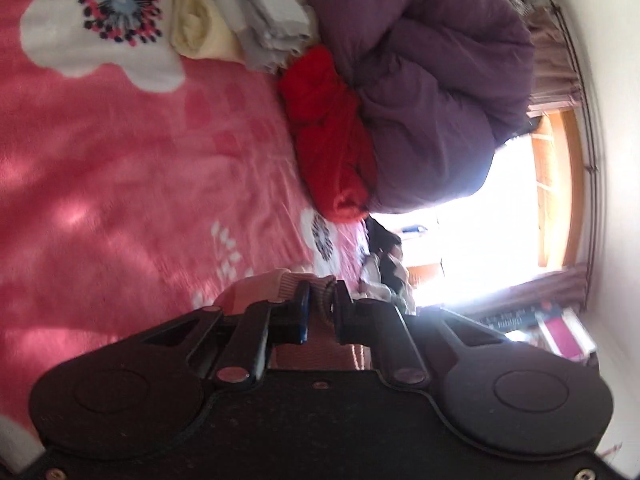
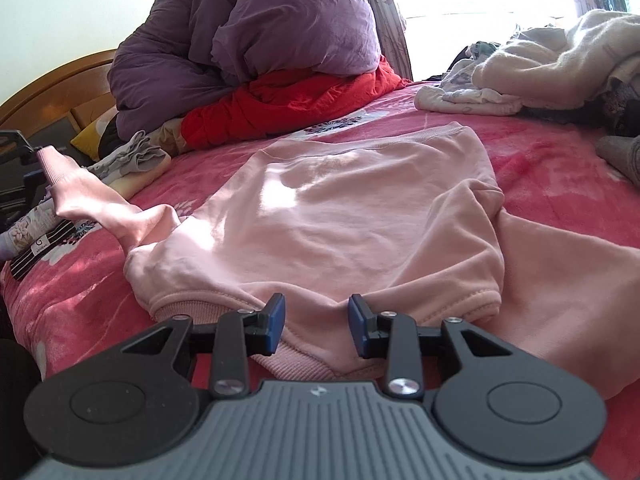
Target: Fold clothes
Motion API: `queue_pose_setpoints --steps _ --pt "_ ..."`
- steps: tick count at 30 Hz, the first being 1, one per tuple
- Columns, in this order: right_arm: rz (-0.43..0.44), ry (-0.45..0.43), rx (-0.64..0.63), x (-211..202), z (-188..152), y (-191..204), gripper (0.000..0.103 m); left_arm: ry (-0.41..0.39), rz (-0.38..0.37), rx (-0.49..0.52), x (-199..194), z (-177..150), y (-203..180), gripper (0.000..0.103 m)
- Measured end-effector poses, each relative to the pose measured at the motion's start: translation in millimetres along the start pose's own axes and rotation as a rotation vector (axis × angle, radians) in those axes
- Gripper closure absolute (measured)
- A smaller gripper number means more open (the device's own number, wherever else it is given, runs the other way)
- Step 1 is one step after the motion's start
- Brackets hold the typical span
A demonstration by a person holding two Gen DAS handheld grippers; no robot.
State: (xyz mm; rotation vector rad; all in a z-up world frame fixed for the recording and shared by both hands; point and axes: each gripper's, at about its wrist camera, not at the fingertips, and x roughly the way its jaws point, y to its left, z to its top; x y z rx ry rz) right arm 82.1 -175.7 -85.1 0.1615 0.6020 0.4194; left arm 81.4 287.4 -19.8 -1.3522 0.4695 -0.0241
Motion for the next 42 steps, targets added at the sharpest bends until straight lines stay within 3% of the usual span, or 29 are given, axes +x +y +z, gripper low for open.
queue_pose_setpoints --steps 6,11,13,16,18,22,26,29,33,37,40,42 --pt "-0.007 0.007 -0.012 2.6 -1.2 1.7 0.067 -0.048 0.053 -0.14 34.0 25.9 16.3 0.094" --pt "-0.003 0.012 0.001 4.0 -1.2 -2.0 0.067 -0.106 0.211 -0.048 47.2 54.1 19.8 0.093" --pt "-0.002 0.013 0.002 4.7 -0.7 -2.5 0.067 -0.08 0.26 0.019 49.9 64.1 22.6 0.09" --pt "0.0 0.012 -0.009 5.0 1.0 -0.3 0.067 -0.07 0.287 0.15 38.4 65.9 22.5 0.071" --pt "0.0 0.012 -0.02 4.5 2.8 2.0 0.067 -0.089 0.291 0.212 26.1 63.0 25.2 0.054" --pt "-0.019 0.017 -0.072 0.3 6.8 9.2 0.067 -0.111 0.276 0.242 4.4 58.8 39.2 0.051" --pt "-0.031 0.005 -0.147 -7.5 11.8 18.0 0.067 -0.104 0.314 0.282 -7.6 42.7 49.8 0.049" --pt "-0.019 -0.022 -0.185 -13.0 19.0 28.5 0.068 -0.089 0.296 0.234 -9.0 33.0 64.7 0.043" --pt "0.05 -0.044 -0.309 -5.8 30.4 70.0 0.068 -0.067 0.277 0.237 5.7 32.8 69.4 0.041" --pt "0.104 0.004 -0.536 20.7 25.3 134.7 0.068 -0.055 0.269 0.268 21.1 37.1 64.6 0.042" --pt "0.056 0.065 -0.779 50.0 8.1 180.4 0.067 -0.033 0.271 0.298 31.7 37.0 64.5 0.051" --pt "0.015 0.082 -0.86 66.1 1.7 196.9 0.067 -0.019 0.279 0.316 37.8 36.3 64.9 0.06"
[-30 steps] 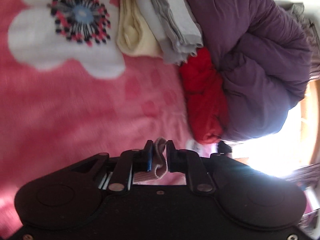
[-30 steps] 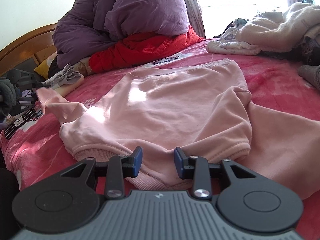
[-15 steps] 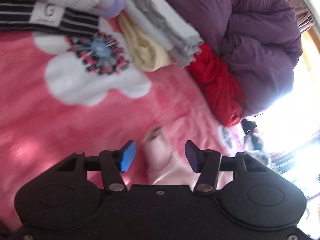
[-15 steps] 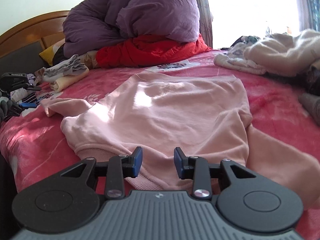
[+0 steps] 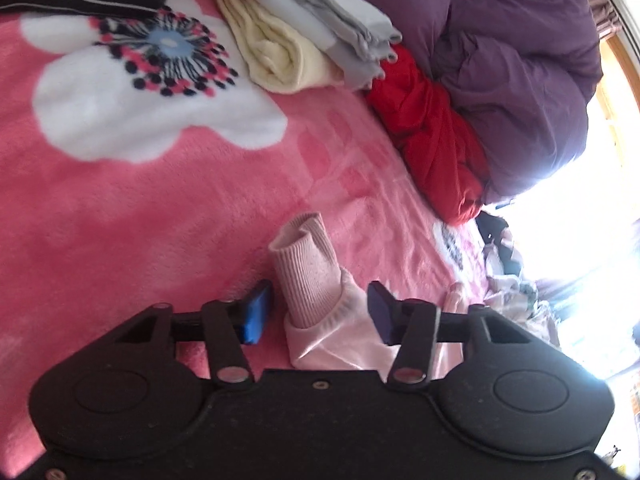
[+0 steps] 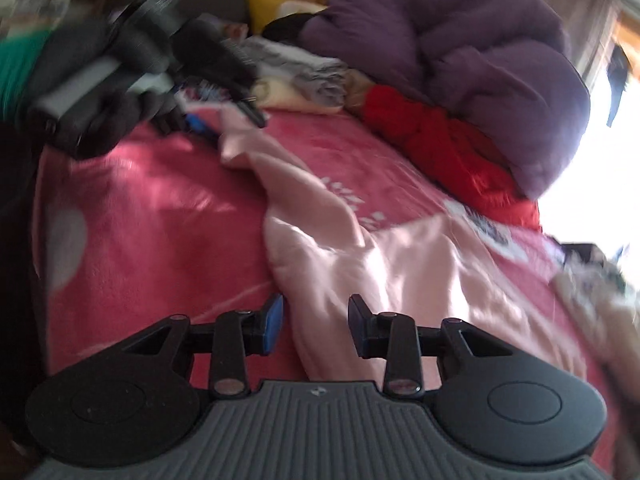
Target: Fold clothes
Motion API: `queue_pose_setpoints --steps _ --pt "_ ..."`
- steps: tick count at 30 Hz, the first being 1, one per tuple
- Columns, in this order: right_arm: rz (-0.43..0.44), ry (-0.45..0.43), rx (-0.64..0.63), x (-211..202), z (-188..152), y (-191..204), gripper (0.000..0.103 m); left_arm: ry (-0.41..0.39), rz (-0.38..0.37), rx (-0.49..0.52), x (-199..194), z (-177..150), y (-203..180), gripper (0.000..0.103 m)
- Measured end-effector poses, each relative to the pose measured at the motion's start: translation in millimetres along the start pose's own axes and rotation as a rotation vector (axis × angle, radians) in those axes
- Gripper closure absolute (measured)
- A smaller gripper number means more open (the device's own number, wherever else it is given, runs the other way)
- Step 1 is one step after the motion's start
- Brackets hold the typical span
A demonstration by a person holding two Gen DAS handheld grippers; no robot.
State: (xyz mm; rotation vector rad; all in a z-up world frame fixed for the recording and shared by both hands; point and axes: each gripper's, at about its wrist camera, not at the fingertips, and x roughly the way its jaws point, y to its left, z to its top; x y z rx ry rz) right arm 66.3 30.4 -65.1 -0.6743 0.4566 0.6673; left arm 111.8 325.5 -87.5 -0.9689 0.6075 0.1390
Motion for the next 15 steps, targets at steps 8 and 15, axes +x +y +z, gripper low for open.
queue_pose_setpoints --steps 8,15 --pt "0.023 0.107 0.226 33.5 19.7 -13.3 0.096 -0.016 -0.031 0.045 1.8 16.8 -1.1 0.089" --pt "-0.036 0.053 -0.078 14.2 11.5 21.9 0.095 -0.105 -0.133 0.162 6.3 50.9 -20.0 0.1"
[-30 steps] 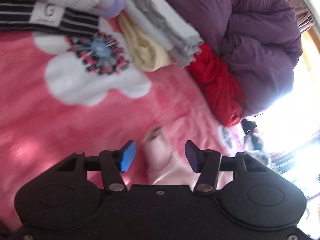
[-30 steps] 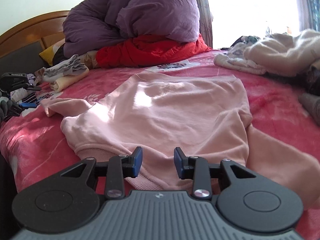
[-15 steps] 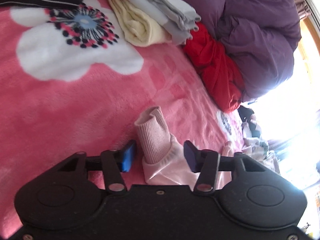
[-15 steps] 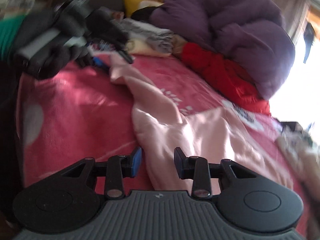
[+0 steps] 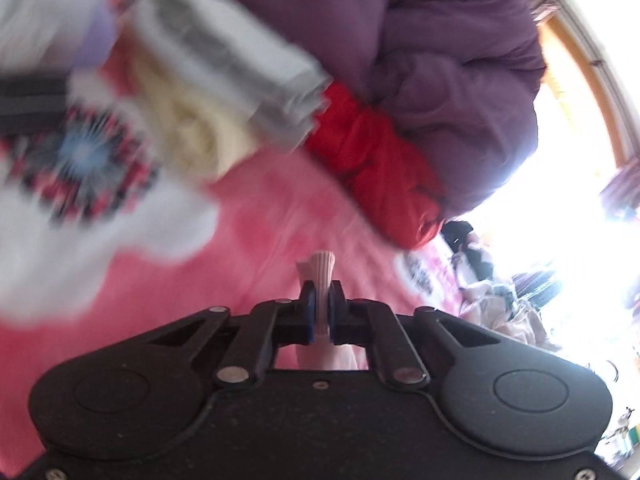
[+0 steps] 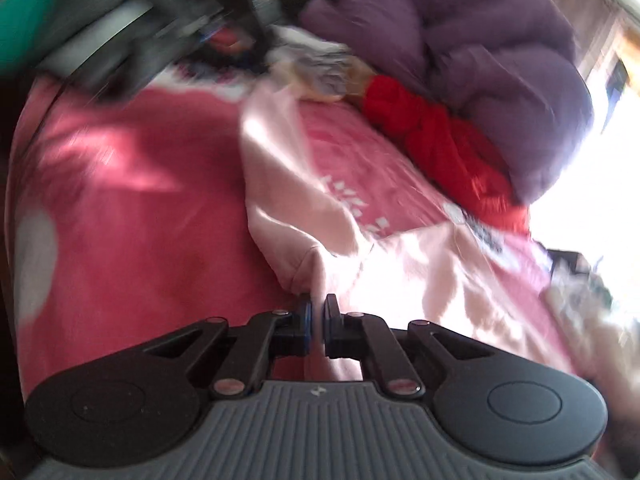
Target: Fold clothes
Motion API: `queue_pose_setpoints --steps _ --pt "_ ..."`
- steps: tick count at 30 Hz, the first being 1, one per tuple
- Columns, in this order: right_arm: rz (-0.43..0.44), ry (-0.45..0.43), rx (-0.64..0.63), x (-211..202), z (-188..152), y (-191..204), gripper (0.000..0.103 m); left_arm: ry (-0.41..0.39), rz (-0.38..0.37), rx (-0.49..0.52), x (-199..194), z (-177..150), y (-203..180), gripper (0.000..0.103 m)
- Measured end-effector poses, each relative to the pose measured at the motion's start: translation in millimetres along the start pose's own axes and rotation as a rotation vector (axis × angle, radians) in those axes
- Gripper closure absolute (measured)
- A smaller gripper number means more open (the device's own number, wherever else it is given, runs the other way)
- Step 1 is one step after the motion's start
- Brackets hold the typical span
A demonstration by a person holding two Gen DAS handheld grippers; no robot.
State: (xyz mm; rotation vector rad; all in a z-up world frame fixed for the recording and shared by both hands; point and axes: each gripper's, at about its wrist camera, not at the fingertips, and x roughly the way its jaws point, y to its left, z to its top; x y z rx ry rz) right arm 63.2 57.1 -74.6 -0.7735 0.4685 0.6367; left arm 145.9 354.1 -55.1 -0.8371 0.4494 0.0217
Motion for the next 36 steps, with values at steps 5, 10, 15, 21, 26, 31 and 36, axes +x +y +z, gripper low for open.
queue_pose_setpoints --steps 5,10,15,21,26,31,36 --pt "0.007 0.029 -0.139 0.1 -9.9 15.3 0.094 -0.006 0.027 0.037 19.0 14.9 9.1 0.1" --pt "0.003 0.044 -0.178 -1.5 -5.0 20.6 0.089 0.105 0.21 0.051 38.9 13.0 27.7 0.1" --pt "0.073 -0.028 0.022 -28.6 14.1 10.0 0.056 0.035 0.194 0.0 3.7 25.1 33.3 0.049" --pt "0.11 -0.07 0.169 -7.6 38.8 4.5 0.053 0.132 0.142 0.072 6.8 12.0 26.5 0.052" --pt "0.304 0.046 0.351 38.8 37.0 -2.1 0.047 0.153 0.185 0.17 30.3 4.3 17.5 0.061" --pt "0.311 0.051 0.333 27.9 37.6 -3.9 0.047 0.099 0.321 0.397 38.0 0.9 -1.8 0.095" --pt "0.261 -0.027 0.343 10.6 47.3 -2.7 0.053 0.041 0.288 0.37 21.4 20.7 -3.0 0.083"
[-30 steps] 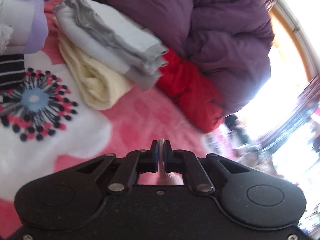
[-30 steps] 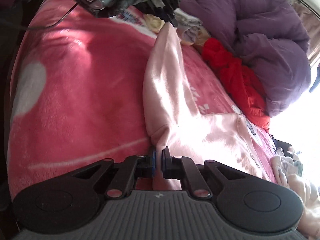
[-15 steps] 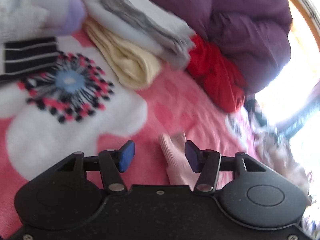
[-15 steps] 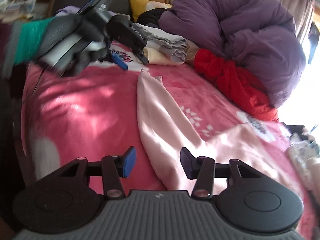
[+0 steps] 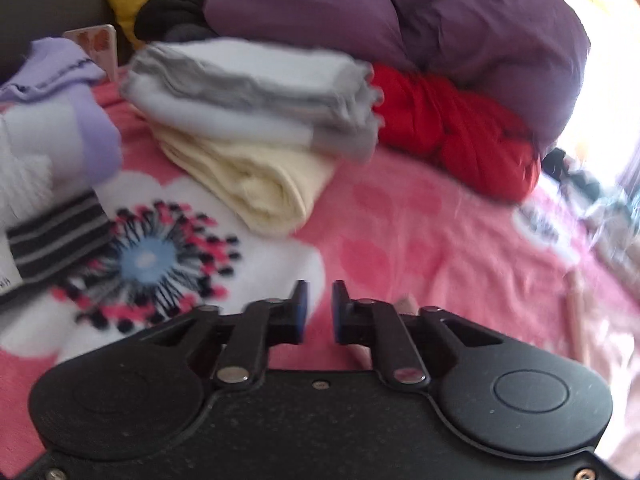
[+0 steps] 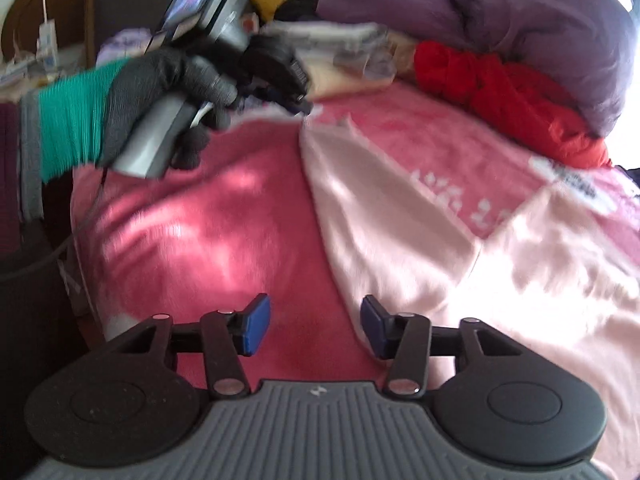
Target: Fold clothes
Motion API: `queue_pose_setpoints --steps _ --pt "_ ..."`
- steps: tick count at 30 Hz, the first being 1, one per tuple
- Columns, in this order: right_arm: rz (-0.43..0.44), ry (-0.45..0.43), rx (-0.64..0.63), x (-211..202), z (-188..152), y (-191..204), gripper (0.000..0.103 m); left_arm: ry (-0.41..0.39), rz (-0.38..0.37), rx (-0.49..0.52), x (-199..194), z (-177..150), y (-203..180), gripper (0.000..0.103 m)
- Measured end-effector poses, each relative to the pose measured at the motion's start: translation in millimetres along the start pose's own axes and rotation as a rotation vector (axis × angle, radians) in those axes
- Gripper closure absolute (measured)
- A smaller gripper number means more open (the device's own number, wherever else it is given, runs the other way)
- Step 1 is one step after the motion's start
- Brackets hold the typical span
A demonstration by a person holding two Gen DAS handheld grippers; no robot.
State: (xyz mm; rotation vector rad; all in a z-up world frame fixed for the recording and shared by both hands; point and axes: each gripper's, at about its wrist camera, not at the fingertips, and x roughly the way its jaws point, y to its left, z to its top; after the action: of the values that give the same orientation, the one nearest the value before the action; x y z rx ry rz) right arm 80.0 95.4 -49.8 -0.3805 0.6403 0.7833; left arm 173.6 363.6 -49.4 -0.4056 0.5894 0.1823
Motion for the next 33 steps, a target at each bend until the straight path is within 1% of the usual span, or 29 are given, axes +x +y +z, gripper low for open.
queue_pose_setpoints --steps 1,2,3,4,6,8,9,10,13,15,16,17,19,20,26,28,30,32,33 --pt "-0.019 -0.024 -0.003 -1.4 2.1 1.6 0.053 0.019 -0.075 0.012 -1.4 5.4 -0.8 0.076" --pt "-0.033 -0.038 -0.007 -0.5 3.5 3.0 0.052 0.029 -0.135 0.041 -4.5 8.3 -3.4 0.065" --pt "-0.038 -0.041 -0.009 2.1 4.0 4.0 0.051 0.046 -0.177 0.087 -5.4 10.1 -8.5 0.056" --pt "-0.042 -0.04 -0.01 5.4 4.1 4.8 0.051 0.071 -0.199 0.136 -3.2 11.7 -14.1 0.054" --pt "-0.043 -0.024 -0.005 14.0 1.9 4.6 0.051 0.104 -0.193 0.212 4.4 15.2 -18.7 0.054" --pt "-0.029 -0.009 0.013 17.9 -3.1 4.1 0.051 0.142 -0.202 0.292 13.7 16.6 -18.9 0.054" --pt "-0.029 -0.008 0.017 19.0 -5.1 3.7 0.051 0.151 -0.194 0.323 17.0 17.2 -18.7 0.056" --pt "-0.03 -0.012 0.016 19.7 -5.7 3.9 0.051 0.168 -0.203 0.347 21.2 18.3 -18.0 0.056" --pt "-0.023 -0.02 0.023 22.4 -7.9 3.2 0.049 0.203 -0.265 0.386 33.7 18.8 -18.1 0.056" --pt "-0.019 -0.025 0.031 25.0 -10.2 2.0 0.048 0.224 -0.305 0.433 40.4 15.9 -20.6 0.061" --pt "-0.017 -0.027 0.033 25.3 -11.4 1.9 0.048 0.235 -0.313 0.445 44.2 15.6 -21.7 0.064" --pt "-0.016 -0.03 0.034 27.1 -11.3 0.7 0.048 0.244 -0.319 0.449 47.9 16.3 -21.8 0.068" --pt "-0.017 -0.033 0.034 30.5 -10.8 -0.7 0.047 0.243 -0.339 0.451 50.0 18.0 -21.1 0.07" --pt "-0.017 -0.034 0.034 30.4 -11.2 -0.3 0.047 0.242 -0.347 0.449 50.5 19.0 -20.3 0.073" --pt "-0.01 -0.036 0.037 30.4 -13.0 -1.4 0.045 0.249 -0.382 0.457 53.2 19.5 -17.4 0.077" --pt "-0.009 -0.037 0.039 31.0 -13.3 -1.7 0.045 0.247 -0.383 0.456 52.6 19.8 -17.2 0.083" --pt "-0.009 -0.038 0.038 31.0 -13.5 -1.9 0.044 0.234 -0.393 0.464 48.5 20.2 -17.4 0.092" --pt "-0.009 -0.039 0.038 30.5 -13.7 -1.9 0.044 0.214 -0.415 0.478 42.2 20.4 -18.5 0.095" --pt "-0.011 -0.04 0.036 30.4 -13.8 -1.4 0.044 0.204 -0.412 0.485 40.0 20.4 -20.2 0.095"
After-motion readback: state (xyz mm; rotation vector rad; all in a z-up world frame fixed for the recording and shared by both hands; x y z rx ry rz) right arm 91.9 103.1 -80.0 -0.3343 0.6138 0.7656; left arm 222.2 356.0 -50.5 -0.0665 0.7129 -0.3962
